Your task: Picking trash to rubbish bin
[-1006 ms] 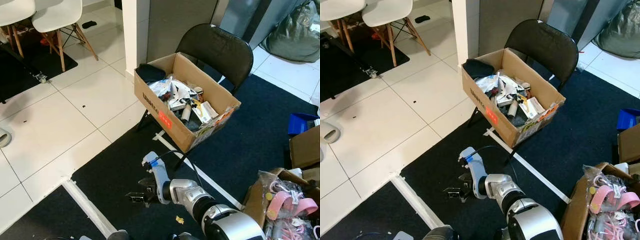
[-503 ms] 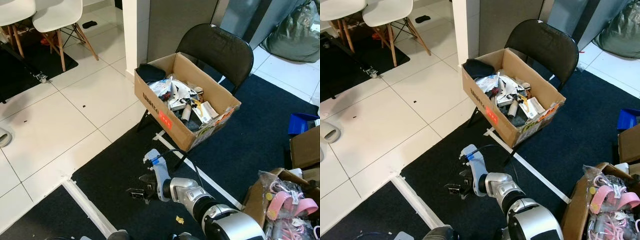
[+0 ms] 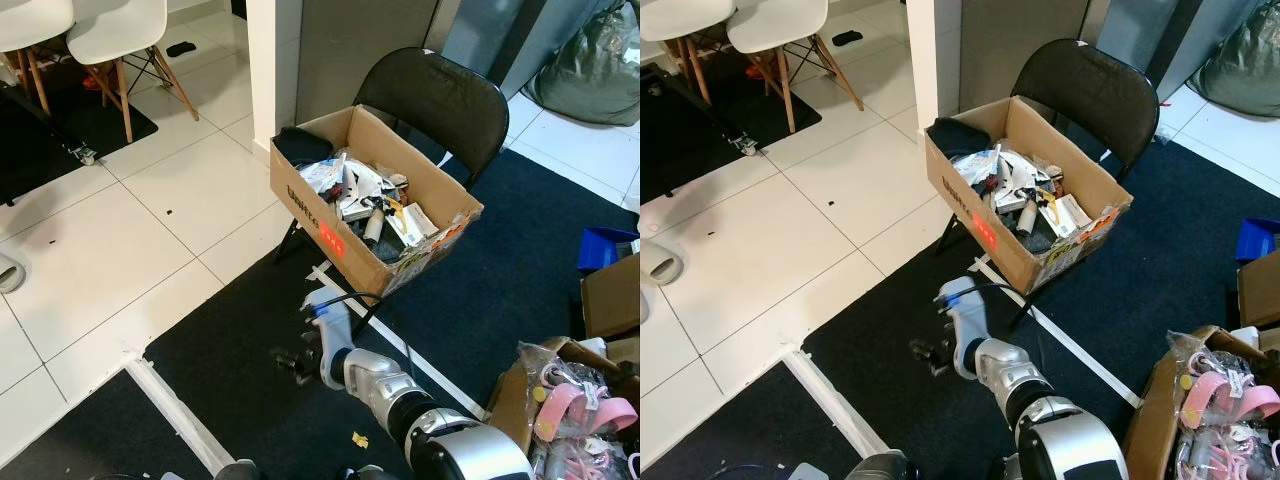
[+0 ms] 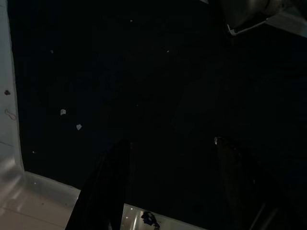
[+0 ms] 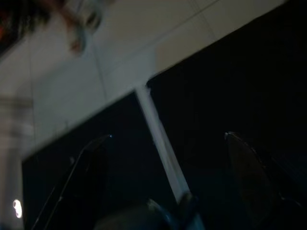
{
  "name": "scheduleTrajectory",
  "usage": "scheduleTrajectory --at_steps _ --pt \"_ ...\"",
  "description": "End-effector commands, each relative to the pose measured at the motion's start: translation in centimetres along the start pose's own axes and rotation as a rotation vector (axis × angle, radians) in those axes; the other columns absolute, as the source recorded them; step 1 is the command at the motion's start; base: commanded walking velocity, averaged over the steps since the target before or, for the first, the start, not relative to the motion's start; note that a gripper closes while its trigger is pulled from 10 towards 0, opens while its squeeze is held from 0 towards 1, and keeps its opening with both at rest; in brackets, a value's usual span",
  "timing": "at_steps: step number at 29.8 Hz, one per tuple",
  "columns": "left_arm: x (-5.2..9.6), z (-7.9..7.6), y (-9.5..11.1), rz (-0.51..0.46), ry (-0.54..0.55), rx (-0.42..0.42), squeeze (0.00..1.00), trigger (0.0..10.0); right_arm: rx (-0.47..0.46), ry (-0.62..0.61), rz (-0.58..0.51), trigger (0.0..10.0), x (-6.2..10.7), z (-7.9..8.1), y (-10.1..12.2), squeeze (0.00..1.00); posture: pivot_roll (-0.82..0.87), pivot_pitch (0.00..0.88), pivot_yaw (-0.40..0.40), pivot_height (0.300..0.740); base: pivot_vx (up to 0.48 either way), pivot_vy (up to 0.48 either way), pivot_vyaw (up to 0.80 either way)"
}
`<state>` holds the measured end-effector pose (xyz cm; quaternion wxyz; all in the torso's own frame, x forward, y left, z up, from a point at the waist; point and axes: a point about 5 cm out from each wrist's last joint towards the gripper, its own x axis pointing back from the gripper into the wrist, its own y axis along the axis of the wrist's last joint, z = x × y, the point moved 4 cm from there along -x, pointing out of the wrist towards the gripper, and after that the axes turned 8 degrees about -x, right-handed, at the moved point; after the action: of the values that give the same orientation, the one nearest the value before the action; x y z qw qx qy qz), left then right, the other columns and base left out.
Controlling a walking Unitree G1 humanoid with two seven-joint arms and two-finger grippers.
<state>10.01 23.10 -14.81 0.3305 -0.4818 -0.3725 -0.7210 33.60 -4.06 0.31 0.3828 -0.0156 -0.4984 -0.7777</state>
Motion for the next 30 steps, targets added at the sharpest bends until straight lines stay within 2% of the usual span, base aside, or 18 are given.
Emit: scheduleTrajectory --at_steps 1,3,5,8,9,10,12,13,14,17,18,20,23,24,25,27,28,30 --pt "0.1 -0.9 -0.7 0.019 -0.025 -0.001 0.0 10.0 -0.067 -0.044 -0.045 10.0 0.3 -1.0 0.9 0.0 0.24 0.142 -0.031 0.74 0.0 0.0 0.0" --pt "0.1 -0.9 -0.6 0.017 -0.024 -0.004 0.0 10.0 -0.14 -0.168 -0.113 10.0 2.4 -5.2 2.0 0.0 0.24 0.142 -0.031 0.74 0.0 0.0 0.0" --pt "0.1 -0.9 -0.5 0.013 -0.024 -0.004 0.0 10.0 -0.179 -0.289 -0.15 10.0 4.7 -8.6 2.2 0.0 0.24 0.142 -0.031 0.74 0.0 0.0 0.0" --pt "0.1 -0.9 -0.4 0.009 -0.025 -0.009 0.0 10.0 -0.205 -0.445 -0.159 10.0 7.8 -12.5 1.3 0.0 0.24 0.142 -0.031 0.74 0.0 0.0 0.0" --pt "0.1 -0.9 -0.4 0.009 -0.025 -0.009 0.0 10.0 -0.205 -0.445 -0.159 10.0 7.8 -12.5 1.3 0.0 0.24 0.142 -0.031 0.74 0.0 0.0 0.0" --pt "0.0 -1.0 -0.3 0.006 -0.029 -0.015 0.0 10.0 -0.231 -0.551 -0.169 10.0 10.3 -14.9 0.1 0.0 0.18 0.13 -0.034 0.74 0.0 0.0 0.0" --pt "0.0 -1.0 -0.3 0.006 -0.029 -0.015 0.0 10.0 -0.231 -0.551 -0.169 10.0 10.3 -14.9 0.1 0.0 0.18 0.13 -0.034 0.74 0.0 0.0 0.0" --pt "0.0 -1.0 -0.3 0.004 -0.031 -0.018 0.0 10.0 -0.235 -0.592 -0.167 10.0 11.3 -15.8 -0.4 0.0 0.18 0.13 -0.034 0.74 0.0 0.0 0.0" --pt "0.0 -1.0 -0.3 0.004 -0.031 -0.018 0.0 10.0 -0.235 -0.592 -0.167 10.0 11.3 -15.8 -0.4 0.0 0.18 0.13 -0.034 0.74 0.0 0.0 0.0" --pt "0.0 -0.9 -0.1 0.0 -0.033 -0.024 0.0 10.0 -0.215 -0.73 -0.076 10.0 14.4 -17.7 -4.0 0.0 0.16 0.119 -0.032 0.74 0.0 0.0 0.0" --pt "0.0 -0.9 -0.1 0.0 -0.033 -0.024 0.0 10.0 -0.215 -0.73 -0.076 10.0 14.4 -17.7 -4.0 0.0 0.16 0.119 -0.032 0.74 0.0 0.0 0.0" --pt "0.0 -0.8 -0.1 -0.003 -0.034 -0.029 0.0 10.0 -0.211 -0.784 -0.012 10.0 15.7 -18.2 -6.2 0.0 0.15 0.114 -0.032 0.74 0.0 0.0 0.0" --pt "0.0 -0.7 0.0 -0.007 -0.034 -0.04 0.0 10.0 -0.234 -0.831 0.128 10.0 17.4 -17.9 -10.9 0.0 0.14 0.111 -0.03 0.74 0.0 0.0 0.0" --pt "0.0 -0.7 0.1 -0.009 -0.034 -0.046 0.0 10.0 -0.237 -0.813 0.195 10.0 17.8 -17.3 -12.8 0.0 0.13 0.104 -0.031 0.74 0.0 0.0 0.0" --pt "0.0 -0.7 0.1 -0.009 -0.034 -0.046 0.0 10.0 -0.237 -0.813 0.195 10.0 17.8 -17.3 -12.8 0.0 0.13 0.104 -0.031 0.74 0.0 0.0 0.0" --pt "0.0 -0.7 0.2 -0.011 -0.034 -0.05 0.0 10.0 -0.235 -0.775 0.262 10.0 17.8 -16.4 -14.6 0.0 0.12 0.101 -0.029 0.74 0.0 0.0 0.4" --pt "0.0 -0.7 0.2 -0.011 -0.034 -0.05 0.0 10.0 -0.235 -0.775 0.262 10.0 17.8 -16.4 -14.6 0.0 0.12 0.101 -0.029 0.74 0.0 0.0 0.8" --pt "0.0 -0.6 0.3 -0.015 -0.035 -0.057 0.0 10.0 -0.225 -0.745 0.318 10.0 17.9 -15.6 -16.0 0.0 0.12 0.101 -0.029 0.74 0.0 0.0 0.77"
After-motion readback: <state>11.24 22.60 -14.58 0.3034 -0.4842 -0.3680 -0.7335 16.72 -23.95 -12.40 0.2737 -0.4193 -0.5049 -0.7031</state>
